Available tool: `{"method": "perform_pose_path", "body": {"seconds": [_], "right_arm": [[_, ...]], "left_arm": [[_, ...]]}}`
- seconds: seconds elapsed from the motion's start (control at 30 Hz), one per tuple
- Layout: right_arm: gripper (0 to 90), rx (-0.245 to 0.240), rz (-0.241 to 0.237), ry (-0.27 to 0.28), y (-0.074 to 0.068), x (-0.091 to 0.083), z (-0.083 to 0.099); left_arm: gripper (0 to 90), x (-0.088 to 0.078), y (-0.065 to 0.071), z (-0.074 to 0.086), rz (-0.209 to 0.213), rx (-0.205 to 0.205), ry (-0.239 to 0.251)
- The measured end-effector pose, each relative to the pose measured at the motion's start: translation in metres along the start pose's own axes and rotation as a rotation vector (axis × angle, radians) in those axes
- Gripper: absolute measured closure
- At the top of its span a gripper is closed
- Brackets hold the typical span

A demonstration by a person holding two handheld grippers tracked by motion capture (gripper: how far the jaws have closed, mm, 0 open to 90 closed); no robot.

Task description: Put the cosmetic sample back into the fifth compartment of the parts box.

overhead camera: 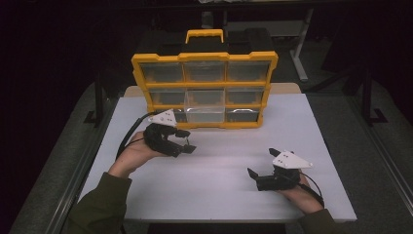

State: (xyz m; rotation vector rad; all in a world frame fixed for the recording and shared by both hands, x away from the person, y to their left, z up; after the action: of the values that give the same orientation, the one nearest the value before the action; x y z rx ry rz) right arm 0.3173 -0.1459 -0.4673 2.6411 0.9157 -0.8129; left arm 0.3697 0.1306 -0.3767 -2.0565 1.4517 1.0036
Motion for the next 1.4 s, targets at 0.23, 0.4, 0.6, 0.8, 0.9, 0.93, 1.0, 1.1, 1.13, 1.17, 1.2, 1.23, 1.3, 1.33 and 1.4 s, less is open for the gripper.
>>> {"method": "perform_pose_path", "body": {"seconds": [0.23, 0.4, 0.6, 0.8, 0.9, 0.93, 1.0, 1.1, 1.13, 1.17, 1.2, 1.23, 1.3, 1.33, 1.4], "right_arm": [[0.2, 0.001, 0.003, 0.004, 0.001, 0.0, 0.0], [0.2, 0.001, 0.005, 0.005, 0.001, 0.0, 0.0], [0.2, -0.002, 0.004, 0.005, 0.001, 0.0, 0.0], [0.2, -0.001, 0.003, 0.003, 0.001, 0.0, 0.0], [0.2, -0.002, 0.006, 0.007, 0.002, 0.0, 0.0], [0.2, -0.003, 0.006, 0.007, 0.002, -0.001, 0.0], [0.2, -0.003, 0.006, 0.007, 0.002, -0.001, 0.0], [0.2, -0.001, 0.005, 0.004, 0.001, -0.001, 0.0], [0.2, -0.001, 0.005, 0.003, 0.001, -0.001, 0.0], [0.2, 0.0, 0.004, 0.003, 0.001, -0.001, 0.0], [0.2, 0.0, 0.004, 0.003, 0.001, -0.001, 0.0], [0.2, 0.0, 0.004, 0.004, 0.001, -0.001, 0.0], [0.2, -0.001, 0.005, 0.006, 0.001, -0.001, 0.0], [0.2, -0.002, 0.004, 0.006, 0.001, -0.001, 0.0], [0.2, -0.002, 0.004, 0.005, 0.001, -0.001, 0.0]], "left_arm": [[40.1, -0.01, -0.002, -0.009, 0.0, -0.011, 0.014], [40.1, -0.014, -0.003, -0.013, 0.011, -0.017, 0.022], [40.1, -0.023, -0.005, -0.023, -0.006, 0.014, 0.008], [40.1, -0.031, -0.009, -0.035, -0.011, 0.023, 0.008], [40.1, -0.036, -0.012, -0.041, -0.009, 0.028, 0.009], [40.1, -0.037, -0.012, -0.043, -0.007, 0.021, 0.014], [40.1, -0.04, -0.015, -0.047, -0.013, 0.026, 0.01], [40.1, -0.043, -0.017, -0.053, -0.008, 0.023, 0.015], [40.1, -0.045, -0.017, -0.056, -0.008, 0.02, 0.02], [40.1, -0.046, -0.018, -0.058, -0.012, 0.03, 0.017], [40.1, -0.047, -0.019, -0.06, -0.011, 0.026, 0.018], [40.1, -0.047, -0.02, -0.062, -0.015, 0.029, 0.017], [40.1, -0.048, -0.023, -0.066, -0.019, 0.028, 0.014], [40.1, -0.048, -0.024, -0.068, -0.021, 0.027, 0.017], [40.1, -0.049, -0.028, -0.073, -0.027, 0.016, 0.023]]}}
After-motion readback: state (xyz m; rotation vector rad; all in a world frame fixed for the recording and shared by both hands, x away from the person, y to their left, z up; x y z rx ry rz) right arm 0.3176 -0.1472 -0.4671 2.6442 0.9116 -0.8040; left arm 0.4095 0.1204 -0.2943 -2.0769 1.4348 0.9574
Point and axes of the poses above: each handheld gripper's, and its own axes: x roughly forward along the jaws, z roughly out of its underside, y roughly to its right, the point moved 7 cm from there along x, roughly forward along the jaws, and after that the axes turned 10 degrees about -y, right-handed, at the moved point
